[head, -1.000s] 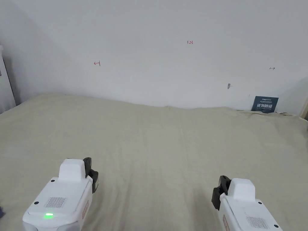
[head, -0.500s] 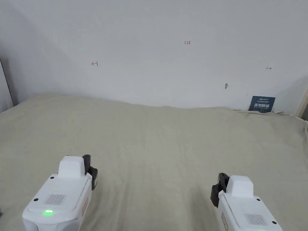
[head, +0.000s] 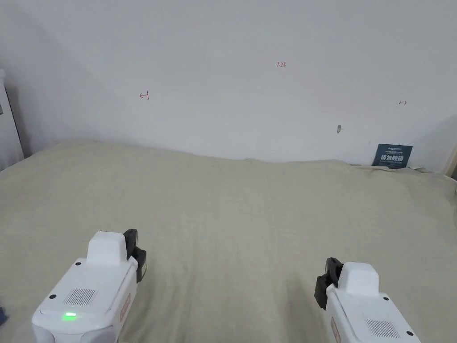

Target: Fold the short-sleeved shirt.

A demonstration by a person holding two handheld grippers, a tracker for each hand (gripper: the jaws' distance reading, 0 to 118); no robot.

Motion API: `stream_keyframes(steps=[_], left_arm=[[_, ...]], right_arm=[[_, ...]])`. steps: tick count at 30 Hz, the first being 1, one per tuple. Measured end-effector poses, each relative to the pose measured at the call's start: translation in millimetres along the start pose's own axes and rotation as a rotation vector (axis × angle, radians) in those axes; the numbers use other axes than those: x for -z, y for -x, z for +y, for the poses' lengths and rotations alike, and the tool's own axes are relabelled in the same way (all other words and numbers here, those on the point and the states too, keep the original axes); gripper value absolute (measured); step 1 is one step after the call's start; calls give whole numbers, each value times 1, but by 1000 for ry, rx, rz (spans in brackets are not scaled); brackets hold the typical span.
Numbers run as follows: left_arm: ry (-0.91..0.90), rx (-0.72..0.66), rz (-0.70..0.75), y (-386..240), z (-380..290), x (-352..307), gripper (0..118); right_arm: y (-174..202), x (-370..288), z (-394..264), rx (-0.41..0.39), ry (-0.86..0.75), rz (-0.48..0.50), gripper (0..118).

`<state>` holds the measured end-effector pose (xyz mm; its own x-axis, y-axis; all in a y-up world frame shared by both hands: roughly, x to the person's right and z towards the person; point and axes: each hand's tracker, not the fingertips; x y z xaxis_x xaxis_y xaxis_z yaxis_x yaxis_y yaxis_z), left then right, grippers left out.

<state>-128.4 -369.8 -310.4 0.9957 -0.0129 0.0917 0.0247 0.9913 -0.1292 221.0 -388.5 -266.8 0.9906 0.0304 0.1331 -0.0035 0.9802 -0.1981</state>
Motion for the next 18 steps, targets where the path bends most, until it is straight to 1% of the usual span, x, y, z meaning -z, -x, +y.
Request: stream_keyframes(steps=[12, 13, 14, 16, 17, 18], left_arm=[[3, -5, -7, 0, 2, 1, 0], [3, -9, -7, 0, 2, 1, 0], [1, -11, -5, 1, 2, 1, 6], [-3, -12, 7, 1, 2, 2, 22], [0, -14, 12, 2, 2, 2, 36], [1, -19, 11, 3, 2, 3, 47]], right_arm=[[-2, 1, 2, 3, 0, 1, 2], [-2, 1, 1, 9, -3, 2, 6], [-3, 1, 2, 16, -6, 3, 20], [-5, 2, 3, 26, -5, -3, 60], [-7, 3, 3, 30, 1, -2, 71], [-8, 4, 3, 36, 5, 2, 71]])
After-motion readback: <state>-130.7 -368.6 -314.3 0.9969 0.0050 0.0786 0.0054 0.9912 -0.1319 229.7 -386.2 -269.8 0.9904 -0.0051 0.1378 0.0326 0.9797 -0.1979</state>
